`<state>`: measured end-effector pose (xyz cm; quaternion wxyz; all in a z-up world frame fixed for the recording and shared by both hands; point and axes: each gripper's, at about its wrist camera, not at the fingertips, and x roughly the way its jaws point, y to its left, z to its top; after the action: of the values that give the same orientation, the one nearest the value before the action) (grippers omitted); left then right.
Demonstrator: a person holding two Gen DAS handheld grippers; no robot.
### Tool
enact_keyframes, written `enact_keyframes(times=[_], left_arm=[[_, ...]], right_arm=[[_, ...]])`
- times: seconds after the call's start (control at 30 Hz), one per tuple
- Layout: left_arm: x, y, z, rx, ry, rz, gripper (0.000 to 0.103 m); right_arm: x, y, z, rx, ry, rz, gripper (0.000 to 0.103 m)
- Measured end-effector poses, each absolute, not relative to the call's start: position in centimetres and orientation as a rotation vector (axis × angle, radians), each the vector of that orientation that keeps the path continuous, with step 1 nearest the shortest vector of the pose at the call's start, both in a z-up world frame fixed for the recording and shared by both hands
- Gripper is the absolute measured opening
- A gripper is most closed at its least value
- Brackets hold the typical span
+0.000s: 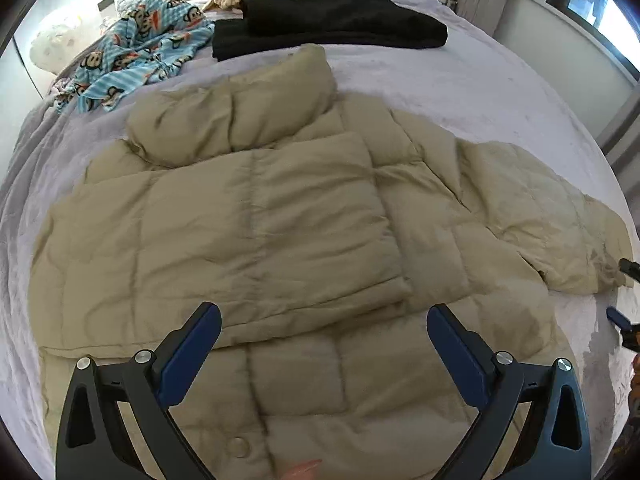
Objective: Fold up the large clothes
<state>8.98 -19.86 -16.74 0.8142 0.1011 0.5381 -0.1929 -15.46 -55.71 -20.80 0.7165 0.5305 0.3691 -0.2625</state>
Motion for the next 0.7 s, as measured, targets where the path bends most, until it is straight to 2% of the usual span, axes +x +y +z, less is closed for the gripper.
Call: enact_keyframes(times=[0.23, 0.5, 0.57, 0.6, 0.63, 0.67, 0.7], left_arm=[[8.4, -21.4, -16.0, 0.203, 1.145, -0.405, 0.103], [9.3, -22.4, -14.3, 0.148, 1.128, -0.428, 0.103], [9.7, -22.4, -14.6, 0.129, 1.150, -0.439, 0.103], [9.9, -22.2, -14.5, 0.116, 1.147, -0.435, 0.103], [9.9, -21.8, -14.3, 0.103, 1.138, -0.432, 0.103], [10.0, -21.4, -14.1, 0.095, 1.129, -0.429, 0.103], [10.1, -21.1, -14.0, 0.095, 1.122, -0.422, 0.103]], right_arm=[[-17.4, -60.4, -22.6, 1.373, 0.655, -0.613, 0.103], [-14.2, -63.6, -22.4, 1.548, 0.476, -0.491, 0.103], [-12.7, -64.0, -22.7, 1.599, 0.482, -0.476, 0.098], [-12.0, -64.0, -22.7, 1.614, 0.490, -0.468, 0.083], [-10.7, -63.8, -22.4, 1.612, 0.521, -0.457, 0.060], [-9.9, -63.5, -22.4, 1.600, 0.543, -0.449, 0.047], [-8.6, -63.1, -22.0, 1.575, 0.572, -0.433, 0.023]])
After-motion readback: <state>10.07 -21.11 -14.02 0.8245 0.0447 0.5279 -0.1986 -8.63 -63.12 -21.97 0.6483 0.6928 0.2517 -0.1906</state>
